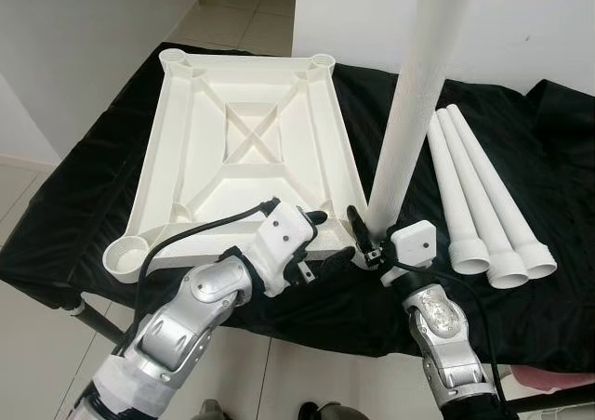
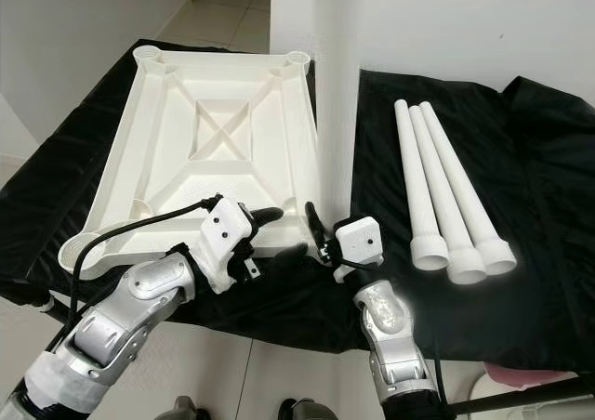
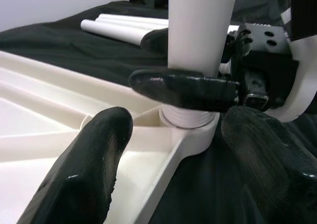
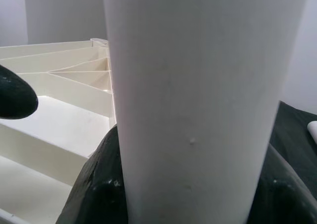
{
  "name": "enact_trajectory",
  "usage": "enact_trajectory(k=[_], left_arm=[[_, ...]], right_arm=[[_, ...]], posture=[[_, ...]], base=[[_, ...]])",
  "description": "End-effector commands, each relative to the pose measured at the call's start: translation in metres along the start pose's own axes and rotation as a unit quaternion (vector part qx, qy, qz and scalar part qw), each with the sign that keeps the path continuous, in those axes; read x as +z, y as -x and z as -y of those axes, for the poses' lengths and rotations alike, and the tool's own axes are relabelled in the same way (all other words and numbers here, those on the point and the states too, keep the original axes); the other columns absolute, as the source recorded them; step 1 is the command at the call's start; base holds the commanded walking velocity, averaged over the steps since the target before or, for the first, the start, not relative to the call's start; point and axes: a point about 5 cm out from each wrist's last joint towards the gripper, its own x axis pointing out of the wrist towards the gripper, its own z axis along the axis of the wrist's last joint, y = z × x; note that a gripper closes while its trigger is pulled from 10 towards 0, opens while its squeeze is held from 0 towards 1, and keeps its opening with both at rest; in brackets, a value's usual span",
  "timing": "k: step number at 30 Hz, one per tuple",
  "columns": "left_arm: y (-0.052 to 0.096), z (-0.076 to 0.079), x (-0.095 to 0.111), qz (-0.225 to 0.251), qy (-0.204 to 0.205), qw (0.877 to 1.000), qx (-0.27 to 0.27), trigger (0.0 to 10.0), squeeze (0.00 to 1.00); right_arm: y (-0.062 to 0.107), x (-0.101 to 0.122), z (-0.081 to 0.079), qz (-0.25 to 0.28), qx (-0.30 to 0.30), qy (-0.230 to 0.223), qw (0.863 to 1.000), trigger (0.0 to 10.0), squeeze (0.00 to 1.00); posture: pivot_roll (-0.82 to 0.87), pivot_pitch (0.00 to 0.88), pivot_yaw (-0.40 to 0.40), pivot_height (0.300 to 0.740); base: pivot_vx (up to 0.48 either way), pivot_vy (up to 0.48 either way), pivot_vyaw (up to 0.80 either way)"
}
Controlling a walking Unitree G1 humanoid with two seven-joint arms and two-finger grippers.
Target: Building children table
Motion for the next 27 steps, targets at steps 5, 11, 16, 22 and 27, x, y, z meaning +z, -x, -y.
enact_trajectory(k=[5, 11, 16, 22, 27], left_arm=[[0.001, 0.006, 0.002, -0.001, -0.005, 1.0, -0.026, 10.0, 0.0], [0.002, 0.006, 0.003, -0.001, -0.006, 1.0, -0.023, 10.0, 0.0], [0.002, 0.005, 0.004, -0.001, -0.008, 1.0, -0.022, 10.0, 0.0], [0.0, 0.003, 0.006, 0.001, -0.009, 1.0, -0.018, 10.0, 0.0], [0.0, 0.003, 0.006, 0.001, -0.01, 1.0, -0.017, 10.0, 0.0]], right_arm=[[0.009, -0.021, -0.007, -0.055, 0.011, -0.041, 0.998, 10.0, 0.0], [0.009, -0.029, -0.009, -0.081, -0.008, -0.079, 0.994, 10.0, 0.0], [0.009, -0.038, -0.007, -0.121, -0.029, -0.091, 0.988, 10.0, 0.0], [0.006, -0.043, -0.003, -0.149, -0.056, -0.124, 0.98, 10.0, 0.0], [0.006, -0.044, -0.002, -0.155, -0.069, -0.138, 0.976, 10.0, 0.0]], posture=[[0.04, 0.117, -0.037, 0.74], [0.04, 0.12, -0.037, 0.74], [0.04, 0.124, -0.038, 0.74], [0.04, 0.128, -0.04, 0.74], [0.04, 0.128, -0.041, 0.74]], base=[[0.0, 0.0, 0.0], [0.0, 0.0, 0.0], [0.0, 0.0, 0.0], [0.0, 0.0, 0.0], [0.0, 0.0, 0.0]])
